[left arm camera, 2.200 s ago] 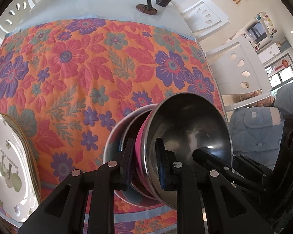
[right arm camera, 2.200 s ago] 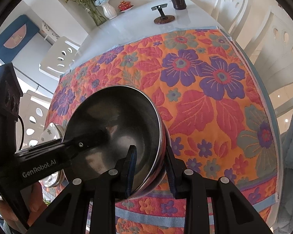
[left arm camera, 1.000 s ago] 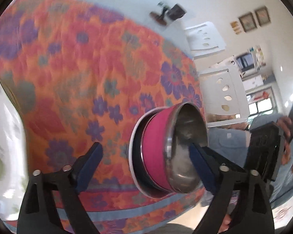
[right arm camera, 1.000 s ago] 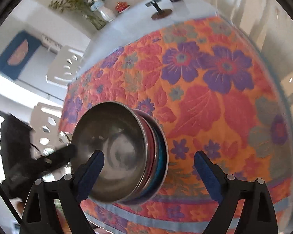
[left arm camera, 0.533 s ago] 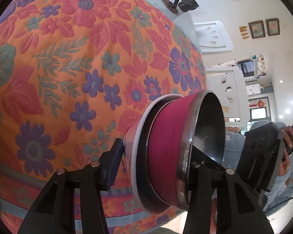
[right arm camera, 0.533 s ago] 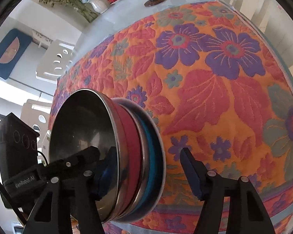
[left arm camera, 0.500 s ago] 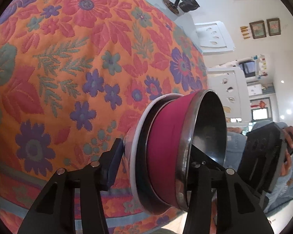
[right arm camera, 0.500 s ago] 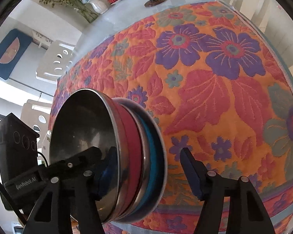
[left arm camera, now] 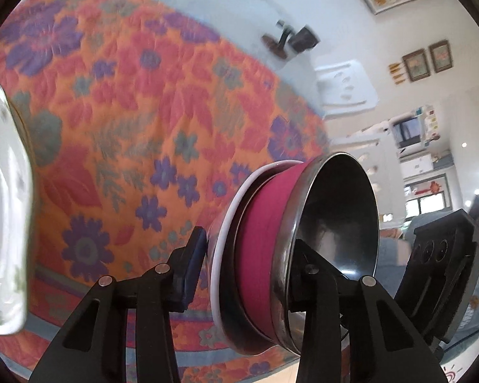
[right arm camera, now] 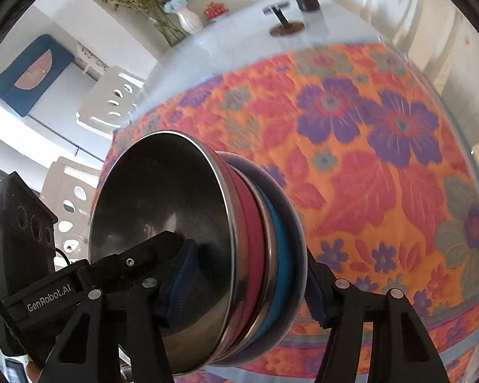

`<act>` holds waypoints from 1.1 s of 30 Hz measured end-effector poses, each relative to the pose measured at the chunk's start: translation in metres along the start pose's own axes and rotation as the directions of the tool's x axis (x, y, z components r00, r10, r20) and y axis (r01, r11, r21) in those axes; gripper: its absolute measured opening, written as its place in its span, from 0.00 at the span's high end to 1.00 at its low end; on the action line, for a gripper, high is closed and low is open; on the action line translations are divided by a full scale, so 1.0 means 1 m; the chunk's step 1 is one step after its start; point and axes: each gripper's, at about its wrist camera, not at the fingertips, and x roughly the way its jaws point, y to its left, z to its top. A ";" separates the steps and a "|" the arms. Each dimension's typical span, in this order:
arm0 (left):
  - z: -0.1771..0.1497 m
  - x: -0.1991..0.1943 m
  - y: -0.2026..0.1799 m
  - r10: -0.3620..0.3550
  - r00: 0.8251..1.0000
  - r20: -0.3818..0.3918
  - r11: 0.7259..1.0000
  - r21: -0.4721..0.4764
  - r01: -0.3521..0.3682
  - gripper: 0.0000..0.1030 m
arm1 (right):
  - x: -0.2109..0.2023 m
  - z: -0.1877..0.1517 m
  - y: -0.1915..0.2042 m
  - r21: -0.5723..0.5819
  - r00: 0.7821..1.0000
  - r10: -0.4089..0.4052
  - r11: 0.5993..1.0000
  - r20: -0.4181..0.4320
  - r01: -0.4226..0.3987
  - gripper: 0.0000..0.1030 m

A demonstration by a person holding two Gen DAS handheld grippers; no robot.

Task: Organize plates and bowls
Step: 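Carry the bowl stack with the left tool onto the plate stack and release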

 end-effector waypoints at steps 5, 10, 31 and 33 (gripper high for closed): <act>0.023 -0.066 0.002 -0.016 0.995 0.096 1.000 0.001 0.016 0.65 | -0.026 0.014 0.062 -0.053 0.998 0.013 0.999 0.060 -0.010 0.42; 0.040 -0.145 0.033 0.045 0.981 0.187 0.999 -0.013 -0.043 0.65 | -0.028 0.014 0.144 -0.114 0.993 0.094 0.990 0.070 -0.086 0.42; 0.046 -0.145 0.198 0.138 0.990 0.026 0.987 -0.083 -0.135 0.64 | 0.118 -0.059 0.230 -0.090 0.988 -0.005 0.996 -0.158 -0.009 0.41; 0.049 -0.144 0.201 0.128 0.992 0.020 0.989 -0.080 -0.126 0.64 | 0.117 -0.058 0.232 -0.085 0.988 -0.012 0.996 -0.156 -0.001 0.41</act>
